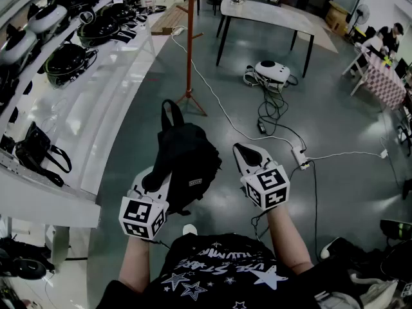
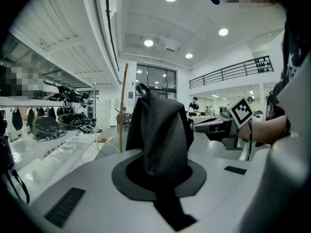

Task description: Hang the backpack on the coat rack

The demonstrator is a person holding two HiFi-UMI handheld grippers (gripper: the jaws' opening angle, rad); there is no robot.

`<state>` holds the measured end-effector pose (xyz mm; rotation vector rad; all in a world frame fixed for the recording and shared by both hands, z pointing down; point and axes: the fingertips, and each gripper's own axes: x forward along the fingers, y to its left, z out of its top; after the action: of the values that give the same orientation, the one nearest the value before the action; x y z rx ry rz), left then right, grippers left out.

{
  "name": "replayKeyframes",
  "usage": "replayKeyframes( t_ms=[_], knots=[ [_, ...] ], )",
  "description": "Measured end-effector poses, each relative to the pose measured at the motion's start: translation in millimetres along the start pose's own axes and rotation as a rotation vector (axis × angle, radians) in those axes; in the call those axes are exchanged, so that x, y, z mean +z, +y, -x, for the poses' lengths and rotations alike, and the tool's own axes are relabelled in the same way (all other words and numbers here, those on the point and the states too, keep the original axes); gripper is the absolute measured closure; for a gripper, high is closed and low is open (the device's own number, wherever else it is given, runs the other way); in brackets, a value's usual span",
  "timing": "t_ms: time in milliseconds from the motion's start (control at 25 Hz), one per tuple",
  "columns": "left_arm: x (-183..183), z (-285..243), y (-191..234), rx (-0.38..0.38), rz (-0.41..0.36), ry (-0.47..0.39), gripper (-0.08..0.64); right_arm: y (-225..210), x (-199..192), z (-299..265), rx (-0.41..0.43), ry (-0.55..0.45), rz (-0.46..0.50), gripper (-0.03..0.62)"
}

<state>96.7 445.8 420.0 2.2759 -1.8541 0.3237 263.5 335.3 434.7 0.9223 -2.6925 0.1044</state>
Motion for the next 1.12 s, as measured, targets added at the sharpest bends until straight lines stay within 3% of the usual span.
replayKeyframes(
  t_ms=[440,640,800,1120],
  knots=[
    [-2,11,20,-0.027,0.011,-0.013,0.506,20,3,-23,0.017,0.017,-0.015,0.581],
    [-13,29,49,-0.058,0.050,-0.004,0.506,54,16,-54,0.086,-0.049,-0.091,0.581],
    [-19,30,69,-0.087,0.021,0.009,0.506,64,24,-74,0.084,-0.091,-0.158,0.580],
    [-18,4,108,-0.090,-0.028,0.049,0.506,53,29,-100,0.047,-0.077,-0.168,0.580]
  ],
)
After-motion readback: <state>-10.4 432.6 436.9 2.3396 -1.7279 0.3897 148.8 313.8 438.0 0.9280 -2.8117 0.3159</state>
